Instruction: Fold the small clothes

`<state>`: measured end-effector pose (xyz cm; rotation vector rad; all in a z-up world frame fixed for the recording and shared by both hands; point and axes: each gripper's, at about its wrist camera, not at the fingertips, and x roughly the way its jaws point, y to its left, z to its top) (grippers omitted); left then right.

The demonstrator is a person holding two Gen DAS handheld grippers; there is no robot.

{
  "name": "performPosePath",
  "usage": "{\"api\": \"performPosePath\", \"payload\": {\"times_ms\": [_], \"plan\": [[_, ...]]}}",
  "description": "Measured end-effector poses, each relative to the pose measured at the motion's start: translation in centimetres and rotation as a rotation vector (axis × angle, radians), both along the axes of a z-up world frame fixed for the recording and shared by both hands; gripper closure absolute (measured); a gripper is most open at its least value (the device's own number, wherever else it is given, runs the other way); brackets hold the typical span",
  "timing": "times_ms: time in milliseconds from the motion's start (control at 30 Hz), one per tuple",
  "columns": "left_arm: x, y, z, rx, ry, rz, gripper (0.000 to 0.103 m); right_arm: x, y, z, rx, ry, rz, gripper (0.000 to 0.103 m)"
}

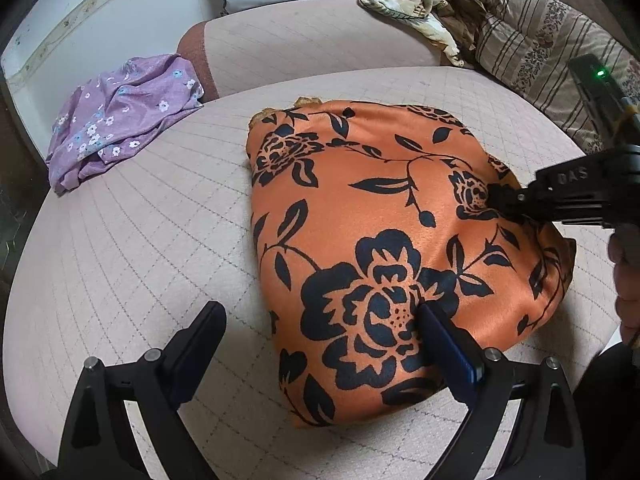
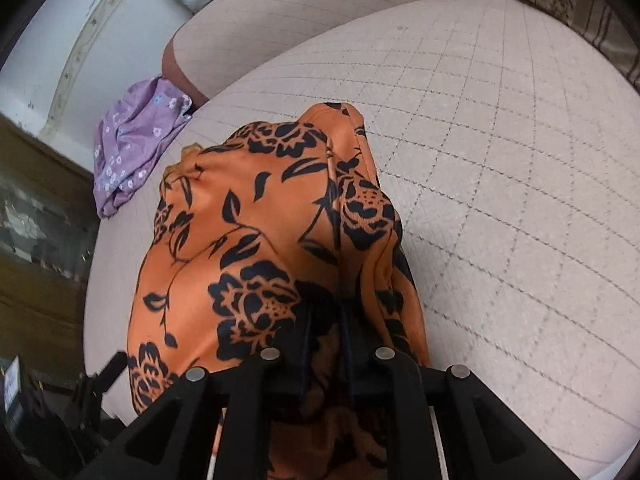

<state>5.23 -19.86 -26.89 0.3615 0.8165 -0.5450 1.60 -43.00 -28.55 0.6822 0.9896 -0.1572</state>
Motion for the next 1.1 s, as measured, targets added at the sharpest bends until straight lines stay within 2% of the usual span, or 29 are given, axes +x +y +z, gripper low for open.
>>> {"api": "performPosePath", "payload": {"times_ms": [67,233,400,500,633,733,800,867,967,1100], "plan": [[0.0,0.1,0.0,-0.003,0.0,-0.002,0.006,0.2,-0.4,-0.5,0.019,-0.002,-0.011,0.086],[-0.2,0.4,0.4,-0.006,0.006,0.0,0.006,0.8,-0.5,-0.8,-0.007,-0.013,-0.011,0.085],[-1.1,0.9,1.7,0.018,-0.044,-0.01,0.006,0.6,-0.2,-0.8,-0.011,-0.034,-0.023,0.085],[-1.3,1.6,2.6,0.035,-0.089,0.002,0.006,0.4,0.4,0.1,-0.054,-0.039,-0.023,0.084],[0.2,3.6,3.6,0.026,-0.115,0.077,0.006,-0.9,1.0,2.5,-0.092,-0.125,-0.01,0.083],[2.1,5.0,3.4,0.011,-0.096,0.136,0.006,-1.7,1.1,3.7,-0.102,-0.188,-0.002,0.083],[3.2,4.9,2.0,0.042,-0.054,0.134,0.006,-1.2,1.1,3.0,-0.109,-0.151,0.003,0.083],[3.5,4.4,0.4,0.071,-0.044,0.124,0.006,0.5,1.3,0.5,-0.115,-0.012,0.018,0.081],[3.5,4.7,0.6,0.059,-0.047,0.125,0.006,1.1,1.2,1.1,-0.127,-0.034,0.024,0.079],[4.3,5.7,2.3,0.027,-0.031,0.14,0.006,0.4,-0.3,2.3,-0.059,-0.091,-0.016,0.075]]}}
